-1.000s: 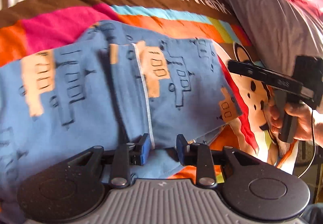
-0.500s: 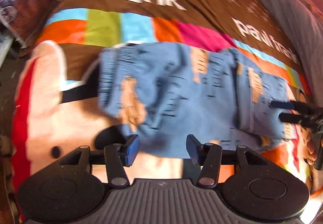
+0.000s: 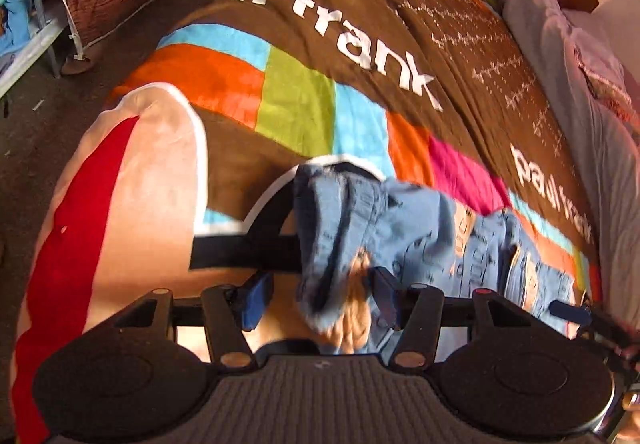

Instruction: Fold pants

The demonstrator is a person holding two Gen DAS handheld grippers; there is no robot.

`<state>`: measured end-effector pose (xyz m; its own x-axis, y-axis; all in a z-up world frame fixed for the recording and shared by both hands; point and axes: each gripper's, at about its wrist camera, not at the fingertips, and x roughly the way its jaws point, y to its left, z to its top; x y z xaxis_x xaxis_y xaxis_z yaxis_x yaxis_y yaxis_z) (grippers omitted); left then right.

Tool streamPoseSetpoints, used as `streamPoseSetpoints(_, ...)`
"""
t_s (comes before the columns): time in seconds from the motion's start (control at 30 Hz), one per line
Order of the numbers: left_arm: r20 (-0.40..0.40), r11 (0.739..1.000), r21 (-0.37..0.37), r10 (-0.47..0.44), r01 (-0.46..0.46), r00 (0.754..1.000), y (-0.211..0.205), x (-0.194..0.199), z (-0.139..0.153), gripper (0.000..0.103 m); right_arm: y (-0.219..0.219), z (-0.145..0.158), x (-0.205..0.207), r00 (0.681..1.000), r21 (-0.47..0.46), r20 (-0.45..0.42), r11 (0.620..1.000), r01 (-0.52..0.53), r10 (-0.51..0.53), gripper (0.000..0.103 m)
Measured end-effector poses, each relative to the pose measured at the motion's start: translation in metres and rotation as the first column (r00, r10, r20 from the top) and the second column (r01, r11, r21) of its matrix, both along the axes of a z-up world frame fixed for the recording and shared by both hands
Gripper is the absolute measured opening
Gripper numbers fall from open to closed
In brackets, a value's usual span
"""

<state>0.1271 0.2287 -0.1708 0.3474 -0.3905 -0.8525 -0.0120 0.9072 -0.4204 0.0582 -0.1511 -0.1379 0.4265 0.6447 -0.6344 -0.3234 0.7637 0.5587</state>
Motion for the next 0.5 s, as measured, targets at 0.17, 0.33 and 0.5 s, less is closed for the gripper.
streamPoseSetpoints(0.17, -0.006, 0.994, -0.109, -0.017, 0.016, 1.000, -0.004, 0.026, -0.012, 0.083, 0.037, 0.003, 0.014, 0.994, 0.014, 0.031, 0.995, -0.103, 0.102, 0.082)
streamPoseSetpoints(0.33, -0.011, 0.987, -0.140, -0.080, 0.078, 0.997, -0.015, 0.046, -0.015, 0.053, 0.074, -0.010, 0.026, 0.971, -0.079, 0.041, 0.970, -0.231, 0.235, 0.076)
streamPoseSetpoints(0.5, 0.004, 0.975, -0.161, -0.156, 0.155, 0.988, -0.023, 0.045, -0.007, 0.030, 0.097, -0.035, 0.036, 0.942, -0.119, -0.031, 0.934, -0.336, 0.335, 0.075)
